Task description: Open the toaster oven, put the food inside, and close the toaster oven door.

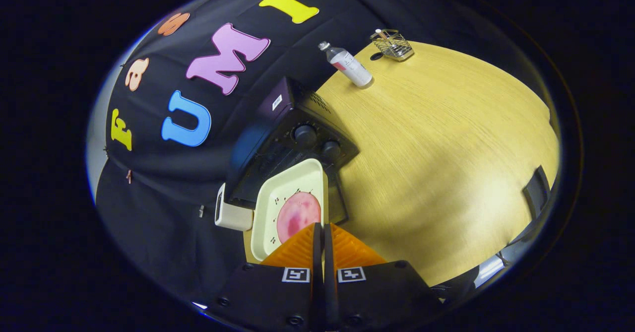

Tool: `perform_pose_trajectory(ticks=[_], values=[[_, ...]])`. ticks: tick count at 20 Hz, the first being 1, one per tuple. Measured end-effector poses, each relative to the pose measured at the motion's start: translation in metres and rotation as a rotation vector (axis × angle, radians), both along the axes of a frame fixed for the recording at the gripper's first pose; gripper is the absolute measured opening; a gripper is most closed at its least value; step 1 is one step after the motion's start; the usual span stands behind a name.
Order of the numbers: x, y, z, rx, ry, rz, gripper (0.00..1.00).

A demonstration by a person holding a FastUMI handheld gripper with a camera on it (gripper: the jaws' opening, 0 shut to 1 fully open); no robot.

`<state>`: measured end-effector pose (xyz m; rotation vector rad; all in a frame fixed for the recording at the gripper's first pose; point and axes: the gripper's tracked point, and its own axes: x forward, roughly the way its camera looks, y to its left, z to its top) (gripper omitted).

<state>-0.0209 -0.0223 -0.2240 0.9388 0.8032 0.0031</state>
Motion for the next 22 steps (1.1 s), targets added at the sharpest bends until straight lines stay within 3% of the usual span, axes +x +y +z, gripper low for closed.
perform_pose_trajectory(ticks=[10, 15, 22], values=[[0.02, 0.076, -0.012, -0.008, -0.023, -0.126, 0.06], [0.057, 0.099, -0.03, -0.053, -0.047, -0.167, 0.06], [0.121, 0.113, -0.042, -0.06, -0.106, -0.306, 0.06]])
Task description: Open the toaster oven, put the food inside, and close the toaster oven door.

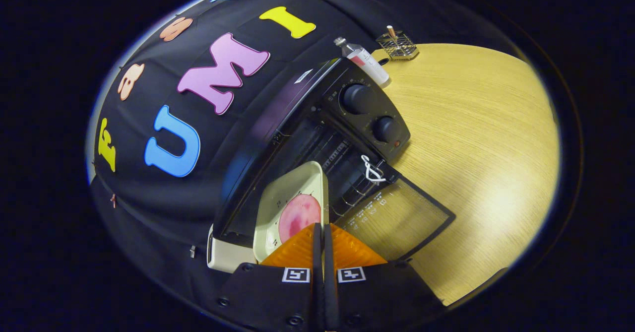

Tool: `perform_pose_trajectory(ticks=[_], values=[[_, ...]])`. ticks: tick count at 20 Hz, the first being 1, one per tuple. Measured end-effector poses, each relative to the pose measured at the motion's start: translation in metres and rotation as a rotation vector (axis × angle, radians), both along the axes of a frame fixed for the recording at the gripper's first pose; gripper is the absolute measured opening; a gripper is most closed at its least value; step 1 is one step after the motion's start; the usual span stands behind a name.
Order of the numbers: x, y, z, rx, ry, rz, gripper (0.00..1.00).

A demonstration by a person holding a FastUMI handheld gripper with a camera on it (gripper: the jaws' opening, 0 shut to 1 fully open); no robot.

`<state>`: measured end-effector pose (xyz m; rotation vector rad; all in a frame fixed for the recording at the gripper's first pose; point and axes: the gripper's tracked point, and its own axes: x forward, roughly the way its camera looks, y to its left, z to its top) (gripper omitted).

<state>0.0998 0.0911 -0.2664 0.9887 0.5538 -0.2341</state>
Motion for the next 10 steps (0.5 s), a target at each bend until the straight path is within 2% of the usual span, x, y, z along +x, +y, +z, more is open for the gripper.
perform_pose_trajectory(ticks=[10], values=[[0.062, 0.0, -0.026, 0.031, 0.004, -0.144, 0.06]])
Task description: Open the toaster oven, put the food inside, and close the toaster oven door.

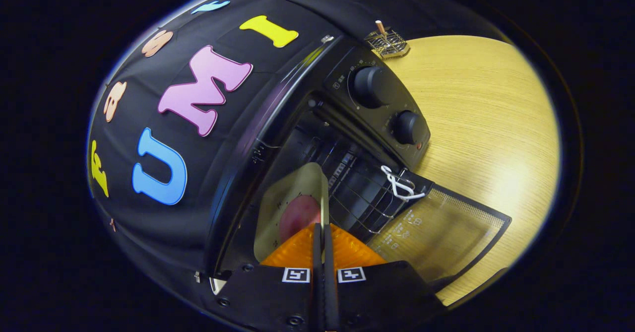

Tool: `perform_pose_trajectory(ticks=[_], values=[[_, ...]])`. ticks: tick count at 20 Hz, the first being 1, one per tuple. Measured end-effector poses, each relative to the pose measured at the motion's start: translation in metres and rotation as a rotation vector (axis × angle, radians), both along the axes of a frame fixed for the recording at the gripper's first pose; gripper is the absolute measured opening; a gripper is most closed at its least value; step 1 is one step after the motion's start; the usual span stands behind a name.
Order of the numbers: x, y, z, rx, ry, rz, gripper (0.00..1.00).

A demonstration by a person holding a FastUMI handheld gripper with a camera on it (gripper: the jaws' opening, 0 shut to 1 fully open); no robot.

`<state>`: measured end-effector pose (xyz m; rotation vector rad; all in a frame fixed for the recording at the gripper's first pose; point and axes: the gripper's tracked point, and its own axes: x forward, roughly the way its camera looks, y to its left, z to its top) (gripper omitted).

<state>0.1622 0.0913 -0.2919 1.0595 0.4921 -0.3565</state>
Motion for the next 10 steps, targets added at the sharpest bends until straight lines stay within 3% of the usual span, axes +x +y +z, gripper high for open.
perform_pose_trajectory(ticks=[7, 8, 10], values=[[0.008, 0.002, 0.001, 0.005, 0.005, -0.002, 0.08], [0.007, 0.006, 0.006, 0.023, 0.001, 0.016, 0.14], [0.001, 0.013, 0.014, 0.019, 0.002, 0.065, 0.48]])
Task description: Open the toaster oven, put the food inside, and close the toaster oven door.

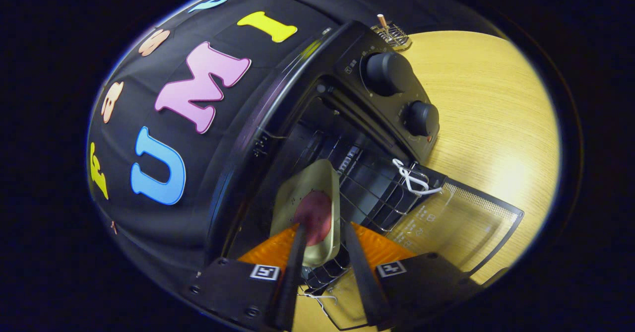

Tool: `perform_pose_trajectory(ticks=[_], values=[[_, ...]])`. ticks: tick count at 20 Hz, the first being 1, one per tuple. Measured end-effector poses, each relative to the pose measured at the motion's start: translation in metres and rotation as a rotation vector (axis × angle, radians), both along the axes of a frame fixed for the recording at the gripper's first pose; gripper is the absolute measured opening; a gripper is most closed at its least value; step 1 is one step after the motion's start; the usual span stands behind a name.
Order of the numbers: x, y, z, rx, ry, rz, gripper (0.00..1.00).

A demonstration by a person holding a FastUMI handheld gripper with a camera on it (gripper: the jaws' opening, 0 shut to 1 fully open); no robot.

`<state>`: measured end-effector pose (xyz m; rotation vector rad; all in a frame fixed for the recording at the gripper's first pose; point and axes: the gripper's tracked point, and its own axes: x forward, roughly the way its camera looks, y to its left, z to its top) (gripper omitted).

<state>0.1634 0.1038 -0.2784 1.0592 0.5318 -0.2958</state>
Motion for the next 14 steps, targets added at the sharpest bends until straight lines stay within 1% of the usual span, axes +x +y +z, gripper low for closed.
perform_pose_trajectory(ticks=[2, 3, 4, 8, 10, 12, 14], values=[[-0.008, 0.008, 0.009, -0.011, -0.011, 0.051, 0.81], [-0.018, 0.013, 0.01, -0.022, -0.005, 0.08, 0.92], [-0.027, 0.015, 0.011, -0.033, 0.0, 0.106, 0.99], [-0.068, 0.009, 0.013, -0.119, 0.026, 0.198, 0.99], [-0.089, 0.001, 0.015, -0.182, 0.043, 0.233, 0.99], [-0.108, -0.001, 0.019, -0.264, 0.039, 0.309, 0.99], [-0.128, -0.006, 0.012, -0.359, 0.078, 0.384, 0.99]])
